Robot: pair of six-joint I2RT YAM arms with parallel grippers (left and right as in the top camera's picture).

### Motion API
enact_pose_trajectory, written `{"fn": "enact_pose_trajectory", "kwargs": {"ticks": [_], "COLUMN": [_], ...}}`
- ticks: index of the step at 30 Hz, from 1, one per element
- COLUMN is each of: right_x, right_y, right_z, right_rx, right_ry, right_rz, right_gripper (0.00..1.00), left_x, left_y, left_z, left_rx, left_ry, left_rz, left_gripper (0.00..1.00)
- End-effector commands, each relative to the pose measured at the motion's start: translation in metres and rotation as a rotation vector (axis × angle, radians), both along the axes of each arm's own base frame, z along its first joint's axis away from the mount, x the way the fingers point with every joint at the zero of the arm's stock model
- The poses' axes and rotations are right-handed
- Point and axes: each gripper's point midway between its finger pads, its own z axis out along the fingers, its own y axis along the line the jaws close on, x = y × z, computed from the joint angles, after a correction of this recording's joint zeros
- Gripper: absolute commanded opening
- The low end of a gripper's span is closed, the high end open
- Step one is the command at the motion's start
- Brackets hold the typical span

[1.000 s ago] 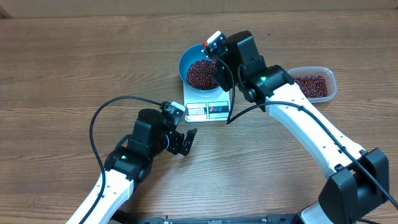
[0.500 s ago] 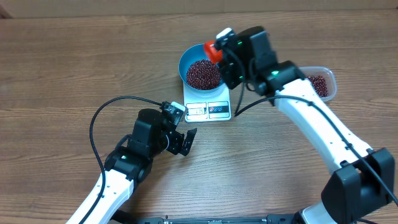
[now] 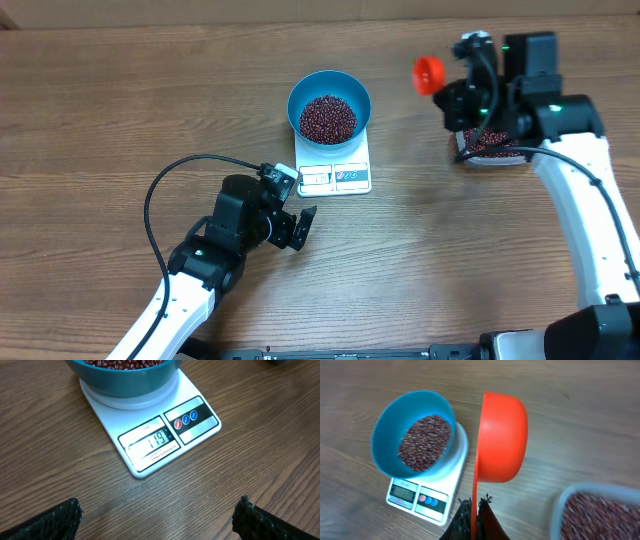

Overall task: Scoop item into bowl and weigh 150g on scale
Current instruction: 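Move the empty red scoop back over the bean tub with the right gripper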

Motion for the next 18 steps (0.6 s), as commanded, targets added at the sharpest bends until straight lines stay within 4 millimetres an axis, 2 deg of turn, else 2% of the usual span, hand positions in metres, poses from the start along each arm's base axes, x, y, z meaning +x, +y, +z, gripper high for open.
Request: {"fn": "enact_pose_trajectory", "kwargs": {"ticks": [1, 7, 9, 12, 18], "right_x": [0.000, -0.013, -0.018, -0.023, -0.029], "right_y": [-0.030, -0.095, -0.110, -0.123, -0.127], "right_z": [0.019, -0.001, -0.008, -0.023, -0.061], "right_rx": [0.011, -0.102, -0.135, -0.158, -0.181], "right_ry": [-0.028, 0.066, 0.100, 0.157, 0.251], "right_rz": [-0.072, -0.247, -0.292, -0.327, -0.315], "right_gripper": [0.04, 0.04, 0.04, 0.04, 0.04], "left_x": [0.000, 0.000, 0.000, 0.000, 0.000], "left_y": [-0.004, -0.004, -0.004, -0.004, -0.004], "left_z": [0.001, 0.001, 0.001, 0.001, 0.001], "left_rx": [-0.013, -0.014, -0.014, -0.014, -0.013], "left_ry": [0.004, 0.003, 0.003, 0.004, 0.004], "left_rz": [-0.009, -0.009, -0.009, -0.009, -0.009], "left_gripper": [0.99, 1.00, 0.99, 1.00, 0.99]}}
